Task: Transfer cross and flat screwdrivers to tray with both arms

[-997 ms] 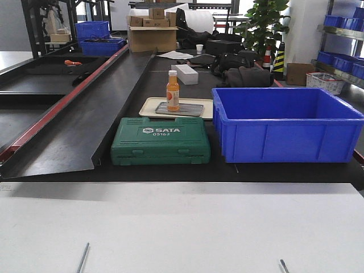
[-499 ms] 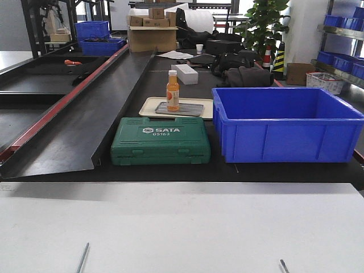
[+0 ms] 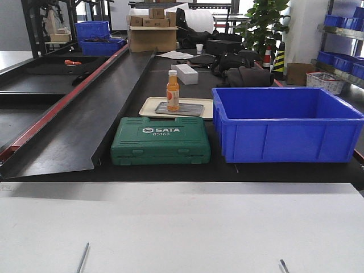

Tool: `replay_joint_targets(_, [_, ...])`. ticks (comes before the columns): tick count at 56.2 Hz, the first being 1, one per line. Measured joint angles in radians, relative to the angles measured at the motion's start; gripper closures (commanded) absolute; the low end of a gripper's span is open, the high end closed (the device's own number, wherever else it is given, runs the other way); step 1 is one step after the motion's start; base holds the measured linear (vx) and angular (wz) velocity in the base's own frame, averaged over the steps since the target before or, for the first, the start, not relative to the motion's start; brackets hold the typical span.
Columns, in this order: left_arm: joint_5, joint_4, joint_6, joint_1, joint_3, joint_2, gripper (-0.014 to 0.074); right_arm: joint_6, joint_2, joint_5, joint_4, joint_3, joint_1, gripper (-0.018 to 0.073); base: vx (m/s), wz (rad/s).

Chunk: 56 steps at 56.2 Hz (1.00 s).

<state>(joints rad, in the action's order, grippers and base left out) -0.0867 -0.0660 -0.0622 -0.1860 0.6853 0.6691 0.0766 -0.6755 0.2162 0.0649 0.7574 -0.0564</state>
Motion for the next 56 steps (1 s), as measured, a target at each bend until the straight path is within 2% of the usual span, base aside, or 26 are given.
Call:
replay_joint_targets(6, [-0.011,0.0,-0.002,0.0,0.0,0.071,0.0573,0.0,-0.017,0.048,0.008,0.0,0.0,0.0536,0.0,0.0])
replay_joint_targets(12, [-0.022,0.0,-0.003,0.0,0.0,0.109,0.0518,0.002,-0.017,0.09,0.01,0.0,0.0,0.0448,0.0,0.0])
replay_joint_targets(16, [-0.022,0.0,-0.003,0.0,0.0,0.119,0.0456,0.003,-0.017,0.112,0.011,0.001,0.0,0.0342,0.0,0.0])
replay_joint_targets(21, [-0.022,0.0,-0.003,0.0,0.0,0.122,0.0367,0.003,-0.017,0.147,0.011,0.001,0.0,0.016,0.0,0.0])
replay_joint_targets(27, [-0.021,0.0,-0.003,0.0,0.0,0.122,0.0224,0.003,-0.017,0.162,0.012,0.001,0.0,-0.0038,0.0,0.0])
replay_joint_targets(33, [-0.021,0.0,-0.003,0.0,0.0,0.122,0.0121,0.003,-0.017,0.147,0.016,0.001,0.0,-0.0163,0.0,0.0])
replay_joint_targets(38, [-0.021,0.0,-0.004,0.0,0.0,0.122,0.0078,0.003,-0.017,0.125,0.055,0.001,0.0,-0.017,0.0,0.0])
replay_joint_targets(43, [-0.021,0.0,-0.004,0.0,0.0,0.122,0.0071,0.041,-0.03,0.155,0.079,0.019,0.0,-0.0164,0.0,0.0])
replay_joint_targets(51, [-0.021,0.0,-0.004,0.0,0.0,0.122,0.0071,0.158,-0.18,0.377,0.091,0.152,0.0,-0.0134,0.0,0.0])
replay_joint_targets(56, [-0.021,0.0,-0.004,0.0,0.0,0.122,0.0071,0.193,-0.32,0.528,0.097,0.256,0.0,-0.0112,0.0,0.0])
